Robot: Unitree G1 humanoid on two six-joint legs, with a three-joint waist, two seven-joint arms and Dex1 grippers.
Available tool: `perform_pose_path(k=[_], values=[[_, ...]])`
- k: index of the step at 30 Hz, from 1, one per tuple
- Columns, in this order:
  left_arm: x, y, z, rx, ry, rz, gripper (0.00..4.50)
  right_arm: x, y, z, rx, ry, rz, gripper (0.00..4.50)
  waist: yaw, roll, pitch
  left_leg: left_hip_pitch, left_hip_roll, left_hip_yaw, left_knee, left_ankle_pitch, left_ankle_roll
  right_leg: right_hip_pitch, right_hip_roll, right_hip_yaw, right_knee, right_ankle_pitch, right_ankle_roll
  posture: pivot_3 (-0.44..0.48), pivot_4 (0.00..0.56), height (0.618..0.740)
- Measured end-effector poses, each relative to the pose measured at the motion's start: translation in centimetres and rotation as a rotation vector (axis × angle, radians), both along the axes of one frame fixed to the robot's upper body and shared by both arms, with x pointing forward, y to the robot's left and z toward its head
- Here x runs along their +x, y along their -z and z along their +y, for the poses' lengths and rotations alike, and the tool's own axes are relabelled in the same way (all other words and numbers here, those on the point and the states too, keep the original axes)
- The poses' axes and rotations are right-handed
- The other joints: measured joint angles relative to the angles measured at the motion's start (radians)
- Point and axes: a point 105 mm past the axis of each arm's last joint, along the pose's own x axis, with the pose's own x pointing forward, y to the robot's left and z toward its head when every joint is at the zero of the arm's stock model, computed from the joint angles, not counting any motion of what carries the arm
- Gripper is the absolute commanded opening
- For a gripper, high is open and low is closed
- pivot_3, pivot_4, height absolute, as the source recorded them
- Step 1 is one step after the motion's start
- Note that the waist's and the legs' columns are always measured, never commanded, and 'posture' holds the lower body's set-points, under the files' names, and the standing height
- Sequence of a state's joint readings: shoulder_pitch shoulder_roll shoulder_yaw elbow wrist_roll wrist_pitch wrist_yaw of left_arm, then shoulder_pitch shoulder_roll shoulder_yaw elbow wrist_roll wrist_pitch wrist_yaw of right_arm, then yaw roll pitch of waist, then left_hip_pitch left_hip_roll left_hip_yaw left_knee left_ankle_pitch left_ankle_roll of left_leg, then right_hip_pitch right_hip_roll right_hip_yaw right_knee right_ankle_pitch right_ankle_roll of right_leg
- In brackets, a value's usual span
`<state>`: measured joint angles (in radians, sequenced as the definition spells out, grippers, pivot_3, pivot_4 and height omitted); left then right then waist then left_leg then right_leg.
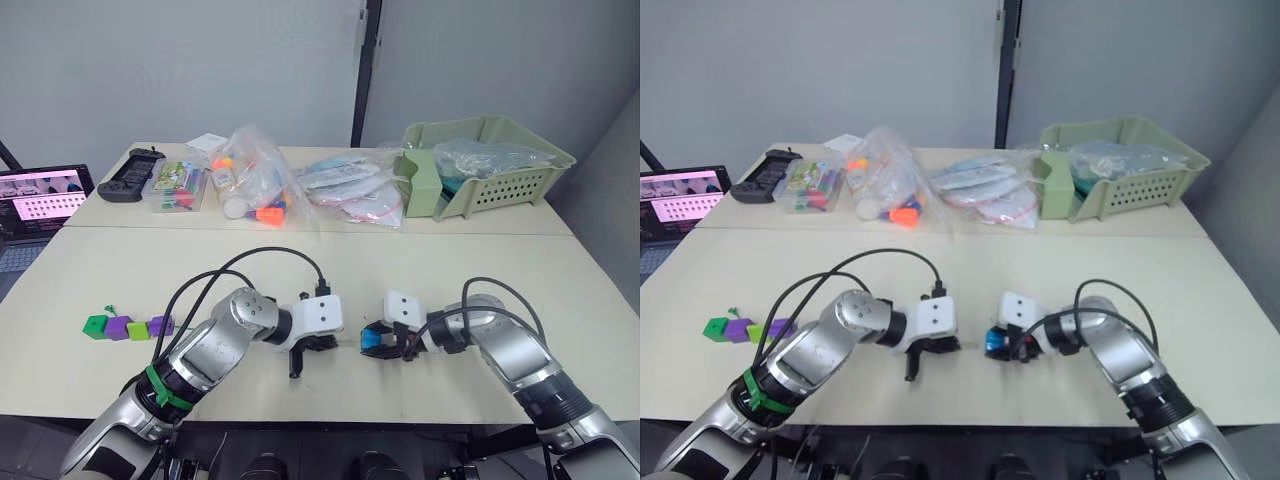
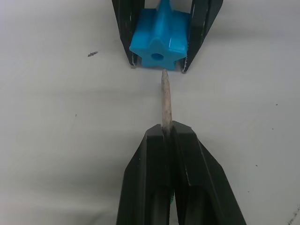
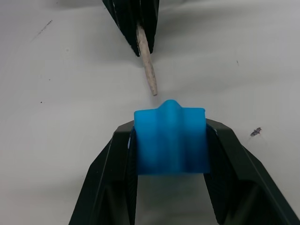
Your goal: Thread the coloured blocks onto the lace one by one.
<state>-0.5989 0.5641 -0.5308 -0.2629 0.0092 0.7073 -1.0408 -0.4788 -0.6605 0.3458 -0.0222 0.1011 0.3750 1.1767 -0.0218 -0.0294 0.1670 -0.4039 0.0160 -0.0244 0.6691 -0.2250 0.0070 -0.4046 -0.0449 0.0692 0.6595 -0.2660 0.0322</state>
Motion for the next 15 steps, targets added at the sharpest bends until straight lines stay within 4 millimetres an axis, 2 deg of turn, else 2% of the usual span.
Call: perform_pose_path(k=[15], values=[[-0.01,-0.39,-0.43,0.003,0.019,-0.022,0.00,-0.18,0.02,0.53,-0.001,-0.004,0.008,1.37,0.000,0.000,0.000,0.000,0.000,0.000,0.000,0.000,0.000,0.000,0.000,0.000,0.000,0.000,0.000,0.000,0.150,0.740]])
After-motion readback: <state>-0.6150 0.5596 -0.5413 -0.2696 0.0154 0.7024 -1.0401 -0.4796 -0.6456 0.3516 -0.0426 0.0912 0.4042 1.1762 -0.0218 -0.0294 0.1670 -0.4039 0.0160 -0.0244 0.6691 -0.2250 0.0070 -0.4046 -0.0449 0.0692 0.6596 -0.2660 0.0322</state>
